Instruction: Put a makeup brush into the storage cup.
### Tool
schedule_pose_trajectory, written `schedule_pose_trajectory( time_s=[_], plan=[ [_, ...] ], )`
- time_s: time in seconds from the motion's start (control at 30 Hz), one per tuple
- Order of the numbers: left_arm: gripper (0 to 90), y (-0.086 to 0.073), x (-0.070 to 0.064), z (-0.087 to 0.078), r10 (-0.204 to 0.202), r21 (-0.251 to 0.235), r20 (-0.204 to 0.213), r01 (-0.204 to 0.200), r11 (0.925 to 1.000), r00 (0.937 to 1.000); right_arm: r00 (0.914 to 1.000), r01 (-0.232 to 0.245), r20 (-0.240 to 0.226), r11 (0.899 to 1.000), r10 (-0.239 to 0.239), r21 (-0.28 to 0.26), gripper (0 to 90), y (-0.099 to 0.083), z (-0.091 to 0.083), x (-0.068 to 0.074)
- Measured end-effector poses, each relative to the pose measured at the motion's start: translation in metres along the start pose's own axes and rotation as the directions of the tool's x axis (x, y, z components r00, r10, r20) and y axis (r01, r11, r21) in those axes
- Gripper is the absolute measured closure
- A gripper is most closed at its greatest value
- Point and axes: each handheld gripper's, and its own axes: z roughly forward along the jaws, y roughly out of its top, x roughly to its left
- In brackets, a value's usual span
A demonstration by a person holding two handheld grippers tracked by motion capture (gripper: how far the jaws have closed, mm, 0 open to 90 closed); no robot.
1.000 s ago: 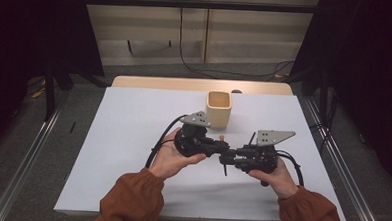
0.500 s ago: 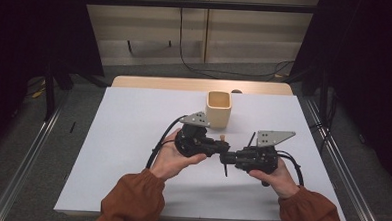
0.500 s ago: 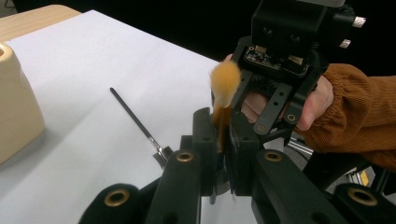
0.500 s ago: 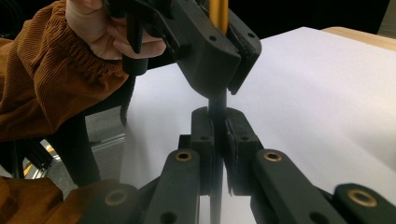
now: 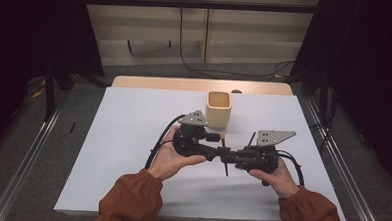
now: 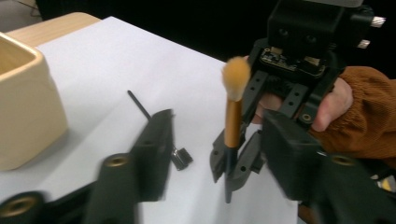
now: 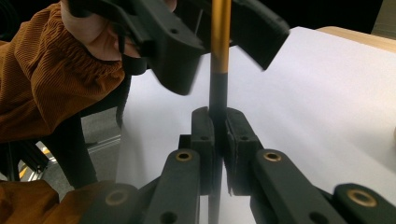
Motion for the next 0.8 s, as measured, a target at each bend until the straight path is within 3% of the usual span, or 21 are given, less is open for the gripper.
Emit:
schedule_pose_trajectory(
  time_s=[0.1, 0.17, 0.37, 0.57, 0.8],
  plan=[
    [21.9, 0.0, 0.001, 0.0, 0.002, 0.011, -0.026, -0.002, 0.9999, 0.9997, 1.0, 0.0, 0.0, 1.0, 0.0, 0.0, 84.2, 0.0, 0.0, 0.0],
    [17.4, -0.001, 0.001, 0.0, 0.002, 0.01, -0.02, -0.002, 0.9999, 0.9998, 1.0, -0.002, 0.0, 1.0, 0.002, -0.004, 84.2, 0.0, 0.0, 0.0],
    [10.8, -0.003, 0.002, -0.002, 0.0, 0.003, -0.009, 0.0, 1.0, 1.0, 1.0, 0.0, 0.007, 1.0, 0.0, -0.008, 84.2, 0.0, -0.002, -0.001],
    [4.9, -0.008, 0.007, -0.01, -0.012, -0.027, -0.038, 0.011, 0.9996, 0.9992, 0.9999, 0.001, 0.011, 1.0, -0.001, -0.007, 84.2, 0.0, -0.002, -0.002],
    [4.1, -0.026, 0.012, -0.026, -0.007, -0.034, -0.055, 0.006, 0.9994, 0.9984, 0.9997, 0.0, 0.024, 1.0, 0.0, -0.008, 84.2, 0.0, -0.005, -0.003]
  ],
)
